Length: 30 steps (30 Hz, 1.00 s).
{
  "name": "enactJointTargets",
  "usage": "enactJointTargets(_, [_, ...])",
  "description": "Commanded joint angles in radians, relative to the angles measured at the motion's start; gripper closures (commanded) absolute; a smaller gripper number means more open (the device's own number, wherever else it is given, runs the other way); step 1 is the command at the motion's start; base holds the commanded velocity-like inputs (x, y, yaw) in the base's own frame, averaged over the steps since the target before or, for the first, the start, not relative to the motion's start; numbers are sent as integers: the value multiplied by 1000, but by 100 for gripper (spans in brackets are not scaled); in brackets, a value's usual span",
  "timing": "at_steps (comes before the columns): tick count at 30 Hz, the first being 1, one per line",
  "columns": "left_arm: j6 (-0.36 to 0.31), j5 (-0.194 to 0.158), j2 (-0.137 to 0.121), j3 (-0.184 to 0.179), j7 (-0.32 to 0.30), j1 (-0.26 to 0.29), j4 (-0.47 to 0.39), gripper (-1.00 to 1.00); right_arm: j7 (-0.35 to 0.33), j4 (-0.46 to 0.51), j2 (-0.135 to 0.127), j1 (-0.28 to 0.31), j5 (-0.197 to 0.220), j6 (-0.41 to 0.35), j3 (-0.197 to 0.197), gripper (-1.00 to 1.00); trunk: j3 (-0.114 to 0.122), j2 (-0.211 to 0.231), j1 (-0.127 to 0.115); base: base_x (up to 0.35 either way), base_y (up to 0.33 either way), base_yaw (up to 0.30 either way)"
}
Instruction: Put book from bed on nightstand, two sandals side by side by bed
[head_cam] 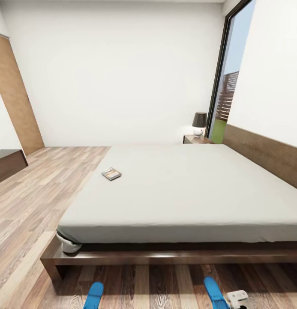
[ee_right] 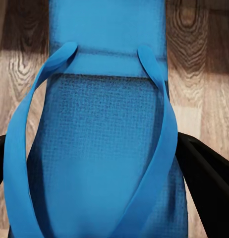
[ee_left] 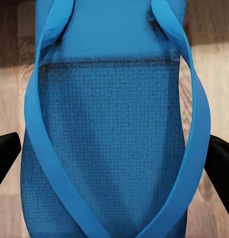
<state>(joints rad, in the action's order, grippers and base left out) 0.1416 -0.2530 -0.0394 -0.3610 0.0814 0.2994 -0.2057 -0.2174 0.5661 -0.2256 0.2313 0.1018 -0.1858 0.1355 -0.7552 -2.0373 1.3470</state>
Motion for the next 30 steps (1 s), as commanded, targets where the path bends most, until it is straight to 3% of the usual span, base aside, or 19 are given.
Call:
enactJointTargets(1, [3,-8,0,-9,5,1,0,100,-7,14,-5,-2,10,-13,2,100,-4,-8,4,0,0,0])
enactJointTargets(7, [3,-8,0,-9,5,10,0,100,-59,59,-33,-28,9,-73,-20,100,-23,-50,27,0,0,0])
enactJointTargets(12, [1,-8,0,-9,5,15,0,100,-83,67,-78,-34,10,-102,-25,100,-39,-85,46,0,0,0])
enactJointTargets(20, [-1,-8,1,-9,5,16,0,100,-216,69,-135,-36,9,-111,-60,100,-64,-141,77,0,0,0])
enactJointTargets(30, [-19,-8,1,-9,1,28,0,100,-242,70,-150,-36,9,-121,-107,100,-95,-211,115,0,0,0])
